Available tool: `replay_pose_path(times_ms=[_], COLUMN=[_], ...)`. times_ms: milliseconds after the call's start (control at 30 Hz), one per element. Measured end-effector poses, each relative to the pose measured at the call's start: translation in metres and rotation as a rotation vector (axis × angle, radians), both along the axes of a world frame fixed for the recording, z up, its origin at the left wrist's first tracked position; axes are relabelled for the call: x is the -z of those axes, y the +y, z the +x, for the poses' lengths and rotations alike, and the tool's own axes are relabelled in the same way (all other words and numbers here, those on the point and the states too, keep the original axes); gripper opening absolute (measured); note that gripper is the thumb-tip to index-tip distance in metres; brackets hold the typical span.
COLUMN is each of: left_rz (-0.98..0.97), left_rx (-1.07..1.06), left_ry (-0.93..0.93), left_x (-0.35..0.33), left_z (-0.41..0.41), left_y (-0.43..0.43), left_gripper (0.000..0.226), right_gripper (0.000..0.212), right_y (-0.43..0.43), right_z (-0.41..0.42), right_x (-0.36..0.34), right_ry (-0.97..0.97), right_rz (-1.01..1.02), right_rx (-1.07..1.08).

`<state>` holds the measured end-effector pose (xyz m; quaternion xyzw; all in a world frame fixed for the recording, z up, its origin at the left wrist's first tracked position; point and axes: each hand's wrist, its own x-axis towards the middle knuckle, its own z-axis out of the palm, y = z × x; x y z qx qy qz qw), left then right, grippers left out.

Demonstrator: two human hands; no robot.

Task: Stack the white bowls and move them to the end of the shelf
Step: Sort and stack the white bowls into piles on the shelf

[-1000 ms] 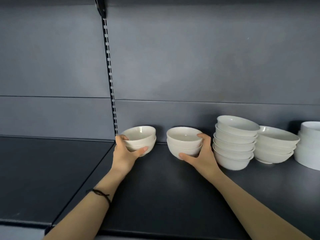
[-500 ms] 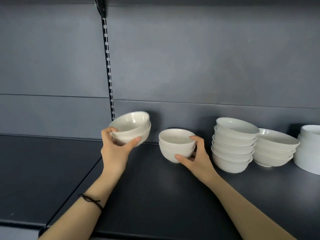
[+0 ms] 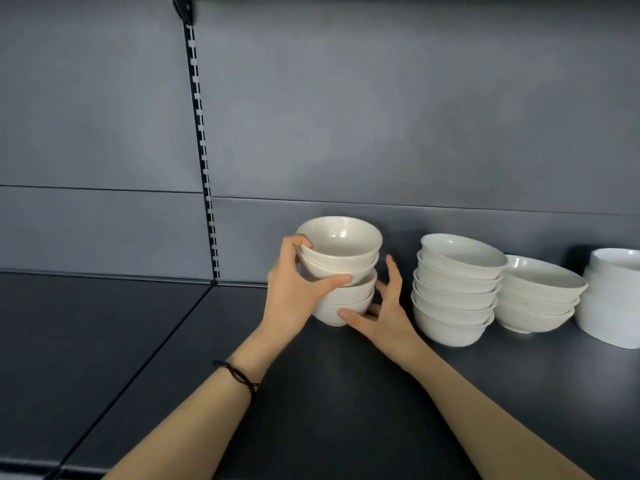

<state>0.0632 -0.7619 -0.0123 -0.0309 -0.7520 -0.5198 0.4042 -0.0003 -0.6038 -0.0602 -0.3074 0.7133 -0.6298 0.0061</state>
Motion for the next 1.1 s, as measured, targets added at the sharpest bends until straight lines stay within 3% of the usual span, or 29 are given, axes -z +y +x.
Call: replay_pose_path(times_ms=[133,467,600,700,833,933,1000,1100], left_rz=[-0.108,-0.088,0.195,0.328,0.287,0.269,0.243,0.193], left_rx=[-0.049,-0.011,0.223,0.326,0.382,0.381,0.351,0.291], left_ry=[-0.045,-0.089,-0.074,-0.186,-0.200,-0.196,-0.198,-0.233], left_x=[0.008,0.024,0.029,0.028,0.032,0.032,0.031,0.033], left_z=[0.001,-0.006,-0.008,-0.007,-0.009,-0.008,-0.005,-0.001], left_y=[0.000,-0.002,-0.002,-0.003,-0.008,-0.009,-0.010,-0.017], left_gripper=[0.065,0.070,0.091,0.098,0.072,0.069,0.071,0.094], right_gripper=[0.123,0.115,0.119,0.116,0.111,0.106,0.101,0.098], right_y=[-0.002,-0.002,-0.001,0.001,0.002,0.001,0.001,0.003], right_z=[-0.002,-0.001,0.000,0.000,0.000,-0.001,0.000,0.005], right_x=[0.001,0.002,-0.003,-0.006,-0.006,-0.005,-0.005,-0.007], right_ry=[0.000,0.021,-0.093,-0.180,-0.175,-0.134,-0.124,-0.123], right_rz=[-0.016,0.000,-0.043,-0.093,-0.060,-0.050,-0.050,-0.066], right_rx=[0.001,-0.010,0.011,-0.044,-0.105,-0.135,-0.156,-0.179])
